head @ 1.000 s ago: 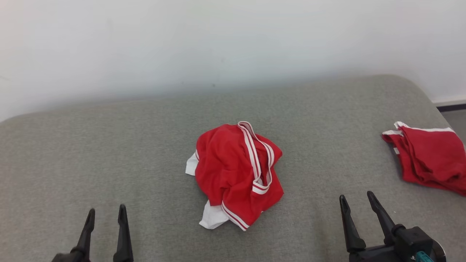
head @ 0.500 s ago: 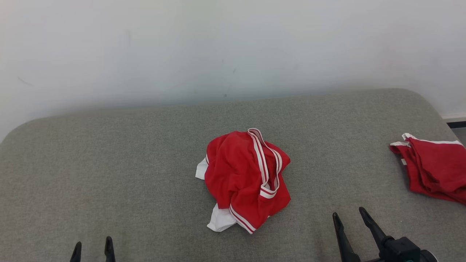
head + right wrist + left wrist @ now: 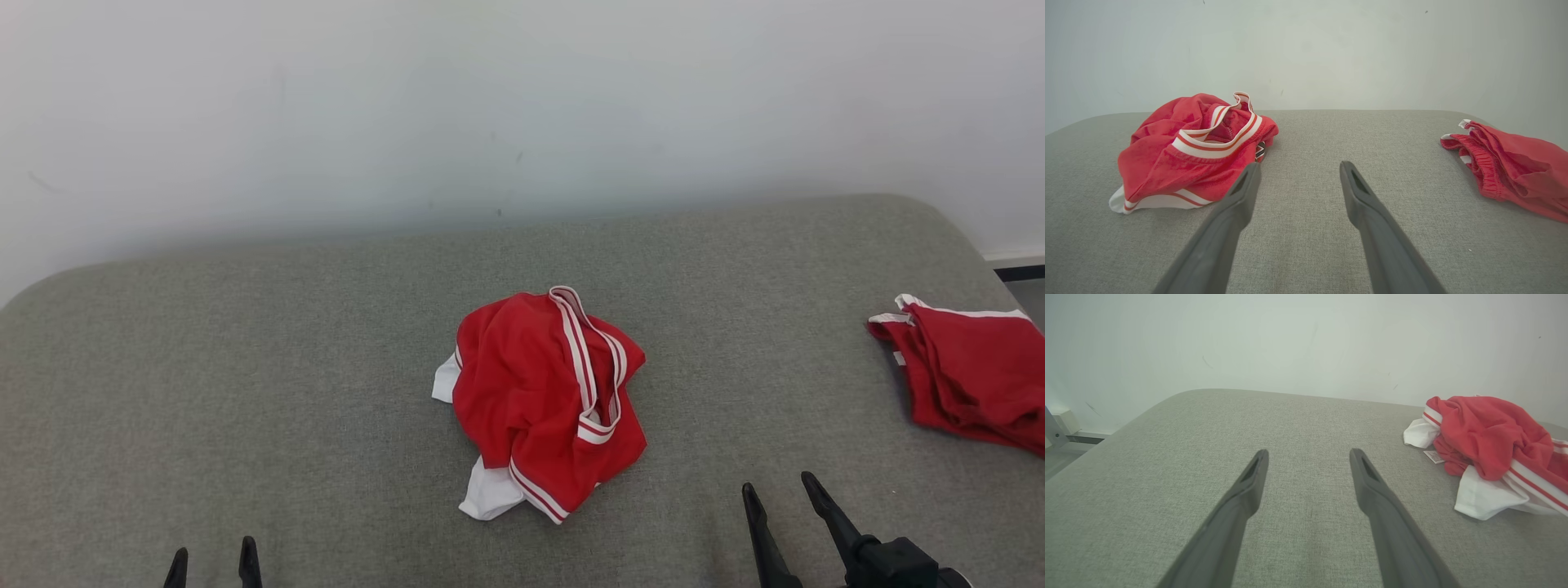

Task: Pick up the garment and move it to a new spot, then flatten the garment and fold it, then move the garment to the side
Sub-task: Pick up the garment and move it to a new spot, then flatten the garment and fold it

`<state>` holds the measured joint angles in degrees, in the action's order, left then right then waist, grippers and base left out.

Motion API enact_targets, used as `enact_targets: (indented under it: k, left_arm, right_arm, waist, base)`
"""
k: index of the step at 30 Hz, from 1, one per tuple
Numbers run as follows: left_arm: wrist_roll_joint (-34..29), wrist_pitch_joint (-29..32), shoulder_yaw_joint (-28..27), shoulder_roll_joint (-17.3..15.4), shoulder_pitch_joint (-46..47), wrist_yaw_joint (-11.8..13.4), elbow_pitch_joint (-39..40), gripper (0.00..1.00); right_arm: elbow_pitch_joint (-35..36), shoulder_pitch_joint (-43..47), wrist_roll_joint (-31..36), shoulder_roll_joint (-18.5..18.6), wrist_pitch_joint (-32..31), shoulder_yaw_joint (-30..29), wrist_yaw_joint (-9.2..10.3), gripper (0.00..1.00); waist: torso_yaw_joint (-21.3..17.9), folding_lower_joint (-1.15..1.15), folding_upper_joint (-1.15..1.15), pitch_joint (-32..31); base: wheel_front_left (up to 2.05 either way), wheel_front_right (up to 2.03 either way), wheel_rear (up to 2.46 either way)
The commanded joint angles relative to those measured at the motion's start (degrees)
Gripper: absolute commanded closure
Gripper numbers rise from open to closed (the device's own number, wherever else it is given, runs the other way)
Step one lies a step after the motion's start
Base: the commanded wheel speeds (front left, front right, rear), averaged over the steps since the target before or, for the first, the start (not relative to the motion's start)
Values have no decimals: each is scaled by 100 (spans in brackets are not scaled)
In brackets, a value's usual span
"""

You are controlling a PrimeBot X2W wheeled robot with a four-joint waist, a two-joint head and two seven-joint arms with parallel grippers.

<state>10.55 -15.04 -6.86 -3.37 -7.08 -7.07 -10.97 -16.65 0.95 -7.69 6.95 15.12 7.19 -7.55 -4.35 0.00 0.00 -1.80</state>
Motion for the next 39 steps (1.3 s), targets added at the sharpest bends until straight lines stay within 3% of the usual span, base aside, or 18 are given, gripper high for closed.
enact_targets:
  k: [1,17,25,32,39]
  left_arm:
    - [-36,-18,-22,20,37,-19,-15,0]
    - [-86,-19,123,49,165,-38,-112,0]
    - [25,82,1323,34,579,-41,-505,0]
    - [347,993,2448,-34,1115,-42,-586,0]
    - [484,1502,3026,0,1443,-28,-514,0]
  right_arm:
    - [16,-20,-24,-18,-1,6,15,0]
    - [54,24,-7,-52,-1,-44,15,0]
    - [20,-61,-50,-25,-1,61,15,0]
    - [11,-105,-76,-44,-1,58,15,0]
    - [29,-159,-86,-61,-1,34,15,0]
  waist:
    - [-22,0,0,11]
    - [-33,0,0,23]
    - [-267,0,0,88]
    - [-729,0,0,216]
    - [-1195,0,0,356]
  base:
    - [0,0,0]
    - [0,0,0]
    - [0,0,0]
    - [0,0,0]
    - [0,0,0]
